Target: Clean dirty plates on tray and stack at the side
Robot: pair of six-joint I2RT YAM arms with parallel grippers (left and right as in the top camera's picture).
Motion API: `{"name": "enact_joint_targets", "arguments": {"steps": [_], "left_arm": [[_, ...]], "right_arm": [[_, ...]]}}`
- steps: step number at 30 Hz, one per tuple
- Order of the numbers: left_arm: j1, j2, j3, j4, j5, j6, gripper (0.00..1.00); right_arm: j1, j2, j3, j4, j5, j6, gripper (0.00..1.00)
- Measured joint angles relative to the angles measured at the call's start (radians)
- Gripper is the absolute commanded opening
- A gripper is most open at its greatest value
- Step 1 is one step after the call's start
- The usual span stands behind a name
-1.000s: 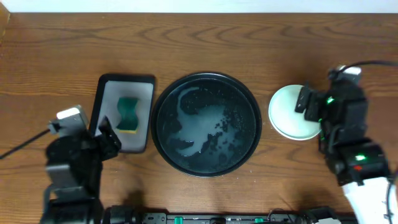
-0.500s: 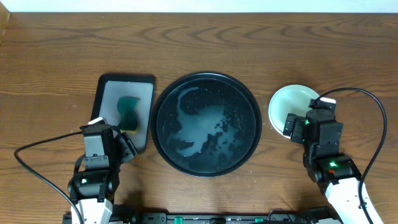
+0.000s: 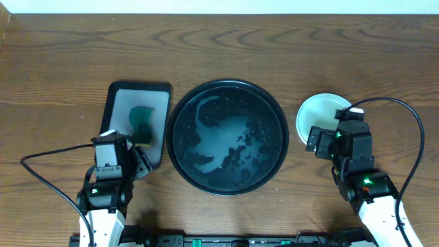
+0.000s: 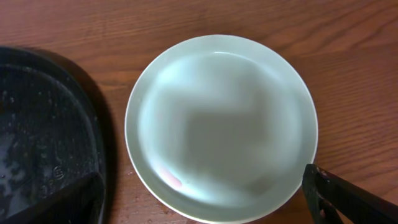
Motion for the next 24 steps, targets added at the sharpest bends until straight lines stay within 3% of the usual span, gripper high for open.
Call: {"name": "enact_joint_targets", "arguments": {"steps": [6, 17, 21, 24], "left_arm": [[0.0, 0.014, 0.0, 0.0, 0.0, 0.0, 0.74], [0.0, 0.017, 0.0, 0.0, 0.0, 0.0, 0.74], [0.0, 0.017, 0.0, 0.0, 0.0, 0.0, 0.74], [0.0, 0.017, 0.0, 0.0, 0.0, 0.0, 0.74]], "right_arm": [[0.0, 0.0, 0.0, -0.008, -0.006, 0.0, 0.99], [0.0, -0.029, -0.005, -0.234, -0.002, -0.015, 0.99], [0.0, -0.143, -0.04, -0.21, -0.001, -0.015, 0.99], [0.0, -0.286, -0.143, -0.043, 0.0, -0.015, 0.99]]}}
